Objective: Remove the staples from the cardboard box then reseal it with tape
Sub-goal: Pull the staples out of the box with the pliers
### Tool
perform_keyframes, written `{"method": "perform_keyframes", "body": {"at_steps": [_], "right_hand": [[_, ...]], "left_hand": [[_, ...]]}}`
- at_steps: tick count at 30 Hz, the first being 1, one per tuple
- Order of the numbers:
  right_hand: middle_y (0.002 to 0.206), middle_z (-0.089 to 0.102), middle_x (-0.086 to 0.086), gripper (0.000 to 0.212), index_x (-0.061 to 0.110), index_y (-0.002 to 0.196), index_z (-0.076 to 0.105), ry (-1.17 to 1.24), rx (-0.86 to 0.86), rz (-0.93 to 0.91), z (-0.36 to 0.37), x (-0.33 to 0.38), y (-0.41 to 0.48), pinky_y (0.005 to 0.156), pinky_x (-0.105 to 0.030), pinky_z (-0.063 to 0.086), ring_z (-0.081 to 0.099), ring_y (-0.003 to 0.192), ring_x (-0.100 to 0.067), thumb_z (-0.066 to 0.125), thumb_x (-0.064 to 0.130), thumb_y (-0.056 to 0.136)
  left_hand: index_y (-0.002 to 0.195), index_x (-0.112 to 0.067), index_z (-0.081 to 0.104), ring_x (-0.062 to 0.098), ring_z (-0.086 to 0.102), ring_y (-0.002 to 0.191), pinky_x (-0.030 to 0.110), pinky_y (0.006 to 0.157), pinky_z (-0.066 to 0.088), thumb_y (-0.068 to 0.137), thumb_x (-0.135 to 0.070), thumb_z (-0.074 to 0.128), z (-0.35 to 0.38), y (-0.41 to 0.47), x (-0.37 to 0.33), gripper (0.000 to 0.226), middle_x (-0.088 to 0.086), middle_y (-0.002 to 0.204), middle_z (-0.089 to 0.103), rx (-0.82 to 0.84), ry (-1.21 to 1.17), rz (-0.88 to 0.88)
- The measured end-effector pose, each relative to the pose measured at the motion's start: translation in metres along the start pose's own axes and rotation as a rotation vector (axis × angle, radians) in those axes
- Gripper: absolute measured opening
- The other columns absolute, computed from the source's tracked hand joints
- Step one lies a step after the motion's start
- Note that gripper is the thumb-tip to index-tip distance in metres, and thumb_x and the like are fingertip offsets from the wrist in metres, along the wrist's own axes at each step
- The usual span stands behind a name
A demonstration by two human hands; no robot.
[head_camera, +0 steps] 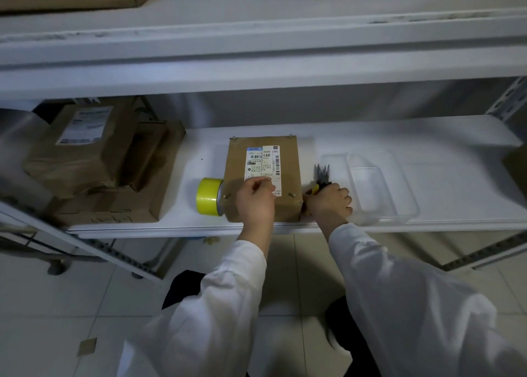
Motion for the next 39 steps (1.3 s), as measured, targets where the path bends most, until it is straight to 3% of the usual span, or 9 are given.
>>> {"method": "perform_keyframes", "body": {"at_steps": [6, 10, 15, 19, 23, 29, 31, 36, 39], "right_hand": [[0.130, 0.044, -0.017, 0.055, 0.005, 0.125, 0.042, 0.056, -0.022, -0.002, -0.009, -0.001, -0.004, 0.102, -0.043, 0.035, 0.042, 0.122, -0.034, 0.061, 0.031, 0.081], [0.129, 0.042, -0.015, 0.061, 0.006, 0.125, 0.043, 0.179, -0.008, -0.021, -0.022, 0.004, -0.011, 0.099, -0.044, 0.038, 0.042, 0.121, -0.035, 0.067, 0.032, 0.076], [0.115, 0.051, -0.010, 0.056, 0.008, 0.121, 0.046, 0.727, 0.261, 0.155, -0.027, 0.009, -0.027, 0.089, -0.040, 0.044, 0.050, 0.100, -0.028, 0.060, 0.040, 0.077], [0.100, 0.056, -0.007, 0.072, 0.011, 0.122, 0.042, 0.959, 0.496, 0.194, -0.020, 0.018, -0.046, 0.087, -0.041, 0.054, 0.061, 0.100, -0.029, 0.077, 0.041, 0.067], [0.097, 0.065, -0.011, 0.059, 0.000, 0.114, 0.048, 0.895, 0.402, 0.113, -0.019, 0.019, -0.051, 0.069, -0.036, 0.057, 0.065, 0.085, -0.027, 0.081, 0.018, 0.068], [0.098, 0.066, -0.010, 0.029, 0.016, 0.077, 0.050, 0.828, 0.303, -0.017, -0.023, 0.025, -0.058, 0.084, -0.036, 0.053, 0.063, 0.091, -0.028, 0.078, 0.011, 0.073], [0.093, 0.062, -0.005, 0.030, 0.018, 0.075, 0.047, 0.774, 0.291, -0.053, -0.025, 0.027, -0.059, 0.083, -0.035, 0.050, 0.059, 0.088, -0.024, 0.077, 0.012, 0.074], [0.096, 0.062, -0.006, 0.032, 0.011, 0.100, 0.052, 0.772, 0.260, -0.029, -0.022, 0.023, -0.056, 0.074, -0.033, 0.048, 0.059, 0.087, -0.024, 0.073, 0.015, 0.076], [0.101, 0.065, -0.012, 0.048, 0.004, 0.112, 0.052, 0.826, 0.252, 0.044, -0.020, 0.017, -0.055, 0.072, -0.035, 0.052, 0.063, 0.090, -0.029, 0.074, 0.019, 0.072]], "left_hand": [[0.087, -0.010, 0.059, 0.035, 0.061, 0.110, 0.013, 0.062, 0.047, 0.091, -0.006, 0.054, -0.002, -0.004, 0.000, 0.007, 0.018, 0.119, 0.064, 0.004, -0.067, -0.033], [0.096, -0.011, 0.060, 0.023, 0.065, 0.084, 0.007, 0.046, 0.043, 0.091, -0.008, 0.055, -0.005, -0.006, 0.006, 0.007, 0.017, 0.117, 0.065, -0.005, -0.139, -0.099], [0.116, -0.006, 0.061, 0.007, 0.053, 0.061, 0.010, 0.041, 0.040, 0.090, -0.011, 0.056, -0.008, -0.010, 0.017, 0.027, 0.009, 0.097, 0.063, 0.013, -0.215, -0.198], [0.102, -0.016, 0.061, 0.009, 0.052, 0.064, 0.018, 0.053, 0.038, 0.089, -0.017, 0.057, -0.016, -0.015, 0.028, 0.013, 0.000, 0.082, 0.063, 0.030, -0.220, -0.308], [0.084, -0.015, 0.059, 0.011, 0.049, 0.064, 0.022, 0.061, 0.038, 0.089, -0.029, 0.058, -0.020, -0.020, 0.039, 0.015, -0.001, 0.072, 0.057, 0.092, -0.206, -0.420], [0.080, -0.015, 0.055, 0.013, 0.049, 0.071, 0.024, 0.066, 0.041, 0.087, -0.040, 0.060, -0.018, -0.020, 0.046, 0.027, 0.000, 0.081, 0.055, 0.130, -0.245, -0.505], [0.084, -0.015, 0.056, 0.015, 0.052, 0.081, 0.026, 0.072, 0.044, 0.086, -0.043, 0.061, -0.016, -0.020, 0.047, 0.028, 0.002, 0.090, 0.057, 0.143, -0.249, -0.517], [0.129, -0.016, 0.045, 0.024, 0.050, 0.113, 0.036, 0.092, 0.044, 0.084, -0.045, 0.063, -0.011, -0.023, 0.051, 0.056, 0.006, 0.114, 0.054, 0.210, -0.281, -0.527], [0.125, -0.021, 0.040, 0.027, 0.047, 0.112, 0.042, 0.097, 0.043, 0.080, -0.048, 0.067, -0.011, -0.024, 0.054, 0.059, 0.009, 0.119, 0.048, 0.253, -0.317, -0.538]]}}
Point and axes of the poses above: each hand's wrist, its own y-axis towards the middle knuckle, its own z-axis out of the palm, x = y × z, the point moved 5 cm from there along y, towards the middle knuckle
